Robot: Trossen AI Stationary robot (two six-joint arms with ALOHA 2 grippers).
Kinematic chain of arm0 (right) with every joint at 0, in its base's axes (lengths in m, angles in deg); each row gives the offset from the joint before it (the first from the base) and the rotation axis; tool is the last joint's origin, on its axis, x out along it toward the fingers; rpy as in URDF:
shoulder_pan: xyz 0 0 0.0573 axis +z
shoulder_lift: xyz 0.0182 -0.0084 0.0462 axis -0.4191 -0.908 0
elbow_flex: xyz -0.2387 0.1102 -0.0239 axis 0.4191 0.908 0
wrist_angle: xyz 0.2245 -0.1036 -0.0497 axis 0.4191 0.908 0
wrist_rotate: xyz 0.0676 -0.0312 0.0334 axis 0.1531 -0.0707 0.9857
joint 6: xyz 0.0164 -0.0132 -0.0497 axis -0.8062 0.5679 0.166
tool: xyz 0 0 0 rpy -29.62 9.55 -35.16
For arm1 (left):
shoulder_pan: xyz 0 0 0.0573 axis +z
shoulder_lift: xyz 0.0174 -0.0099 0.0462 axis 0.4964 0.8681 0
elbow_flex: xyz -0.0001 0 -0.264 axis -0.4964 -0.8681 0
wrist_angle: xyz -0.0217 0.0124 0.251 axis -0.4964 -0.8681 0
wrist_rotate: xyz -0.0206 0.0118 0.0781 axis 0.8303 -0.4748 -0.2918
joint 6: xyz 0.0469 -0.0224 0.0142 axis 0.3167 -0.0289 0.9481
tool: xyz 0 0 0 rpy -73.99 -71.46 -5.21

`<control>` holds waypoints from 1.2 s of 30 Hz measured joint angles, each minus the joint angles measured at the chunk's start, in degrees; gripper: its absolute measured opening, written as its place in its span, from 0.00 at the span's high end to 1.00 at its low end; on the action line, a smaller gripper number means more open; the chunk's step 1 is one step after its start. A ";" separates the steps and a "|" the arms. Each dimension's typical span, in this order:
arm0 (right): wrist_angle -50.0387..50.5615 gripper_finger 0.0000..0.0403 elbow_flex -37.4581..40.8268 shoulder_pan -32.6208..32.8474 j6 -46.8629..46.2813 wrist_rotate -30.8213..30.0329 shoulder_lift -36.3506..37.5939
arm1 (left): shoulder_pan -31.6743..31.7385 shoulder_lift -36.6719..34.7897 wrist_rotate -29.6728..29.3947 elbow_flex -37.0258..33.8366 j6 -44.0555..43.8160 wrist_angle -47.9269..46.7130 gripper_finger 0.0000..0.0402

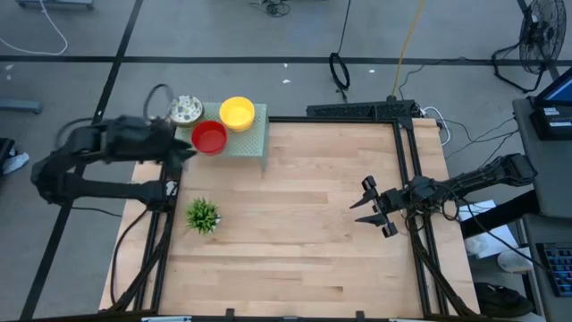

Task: Pick & Place Mini bowls
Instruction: Return to Home Position

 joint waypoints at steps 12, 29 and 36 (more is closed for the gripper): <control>0.00 0.58 0.00 -0.02 0.00 0.01 0.01 | -6.39 -21.64 -5.01 -12.00 -5.10 6.96 0.76; -0.02 0.58 0.00 -0.01 0.00 0.00 0.01 | -6.46 -28.71 3.09 -38.44 0.85 51.71 0.76; -0.02 0.58 0.00 -0.02 0.00 0.00 -0.01 | -6.72 -28.71 8.01 -50.12 3.02 69.36 0.76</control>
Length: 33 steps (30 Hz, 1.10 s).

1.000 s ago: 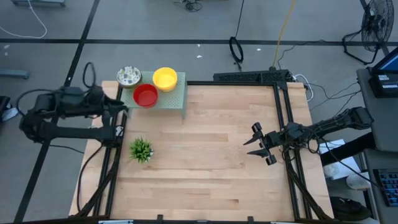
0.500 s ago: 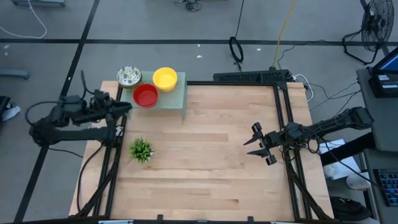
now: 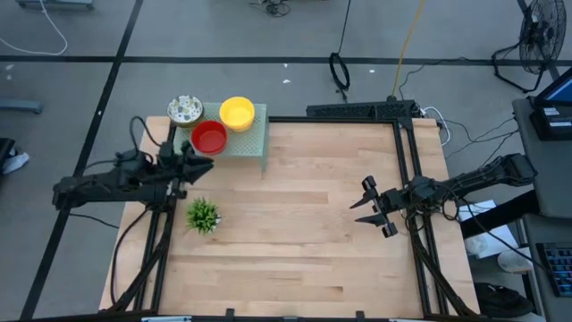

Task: Pick & Place Mini bowls
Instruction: Return to Home Position

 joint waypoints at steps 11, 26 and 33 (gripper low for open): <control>0.02 0.58 0.00 0.02 0.00 0.00 0.01 | -6.32 0.00 -0.06 -14.85 0.23 20.25 0.76; 0.01 0.58 0.00 0.02 0.00 0.00 0.02 | -12.83 0.00 -9.95 -19.16 3.83 17.69 0.76; 0.00 0.58 0.00 0.02 0.02 0.00 0.02 | -13.64 0.01 -26.59 -19.18 4.53 10.38 0.76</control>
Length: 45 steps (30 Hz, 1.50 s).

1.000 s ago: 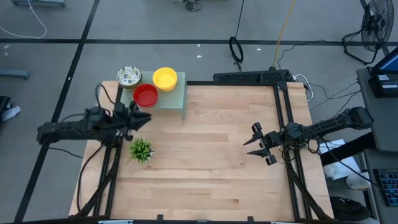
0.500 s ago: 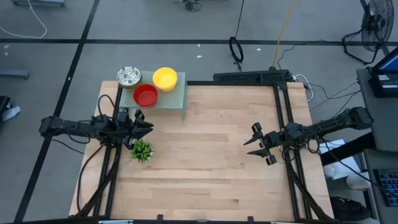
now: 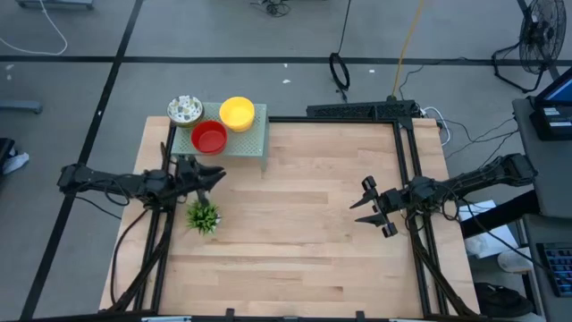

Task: Pick & Place Mini bowls
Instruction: Return to Home Position

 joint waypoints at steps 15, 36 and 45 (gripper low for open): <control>0.01 0.58 0.00 -0.01 -0.01 0.00 -0.01 | 0.00 -0.01 -18.24 0.00 8.97 -5.95 0.76; 6.05 0.58 3.65 -0.19 -0.02 0.04 7.33 | 0.00 0.00 2.23 0.00 13.10 -6.24 0.76; 12.78 0.58 3.74 -0.24 -0.02 0.01 14.82 | 0.00 -0.01 2.18 0.00 13.25 -6.24 0.76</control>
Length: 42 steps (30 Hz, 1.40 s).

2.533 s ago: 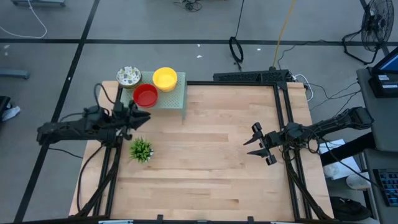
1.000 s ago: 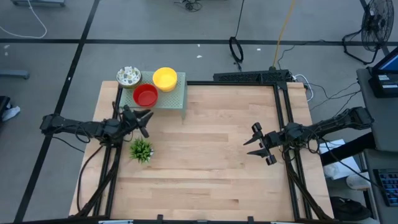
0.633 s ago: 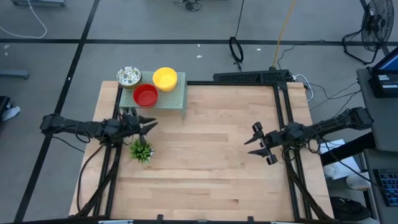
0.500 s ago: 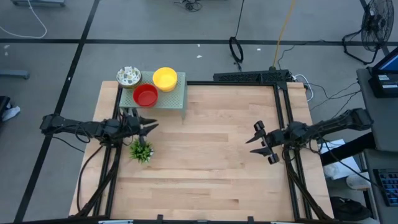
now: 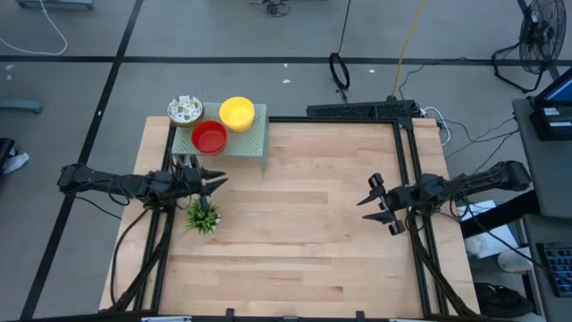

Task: Pick & Place Mini bowls
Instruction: Return to Home Position

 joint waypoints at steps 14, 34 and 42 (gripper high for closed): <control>3.99 0.58 0.09 -2.28 0.00 0.01 8.32 | 0.00 0.00 -0.07 0.00 0.02 0.00 0.76; 21.51 0.58 0.15 -16.39 0.00 0.01 15.38 | 0.00 0.00 -0.10 0.02 0.02 0.00 0.76; 22.91 0.58 0.15 -21.26 0.00 0.01 15.67 | 0.00 0.00 -0.11 0.02 -0.04 0.00 0.76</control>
